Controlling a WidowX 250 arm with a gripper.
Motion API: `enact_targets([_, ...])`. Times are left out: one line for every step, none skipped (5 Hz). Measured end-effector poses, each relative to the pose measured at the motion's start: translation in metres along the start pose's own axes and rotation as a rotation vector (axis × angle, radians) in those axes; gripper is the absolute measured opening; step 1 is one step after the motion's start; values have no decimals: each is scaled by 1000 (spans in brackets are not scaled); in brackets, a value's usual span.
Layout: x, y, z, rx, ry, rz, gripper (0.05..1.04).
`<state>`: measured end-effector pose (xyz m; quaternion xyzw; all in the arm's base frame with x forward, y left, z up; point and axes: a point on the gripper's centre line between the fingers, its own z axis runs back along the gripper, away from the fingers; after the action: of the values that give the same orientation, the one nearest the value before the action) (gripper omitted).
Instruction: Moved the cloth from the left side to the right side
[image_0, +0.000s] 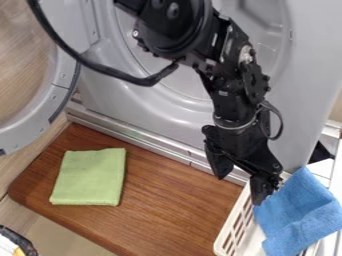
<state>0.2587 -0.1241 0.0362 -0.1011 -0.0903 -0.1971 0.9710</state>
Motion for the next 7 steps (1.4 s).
enact_targets([-8,1,-6,-1,30,4,1001])
enact_targets([-23,28,8,21,4,86,1001])
enact_targets([-38,44,14,28,-2,131,1001])
enact_targets([-55,73,26,57,-25,208,1001])
enact_targets([-72,113,26,97,-19,274,1001])
enact_targets([-88,144,28,114,-13,327,1001])
enact_targets([-109,173,22,118,-18,402,1001])
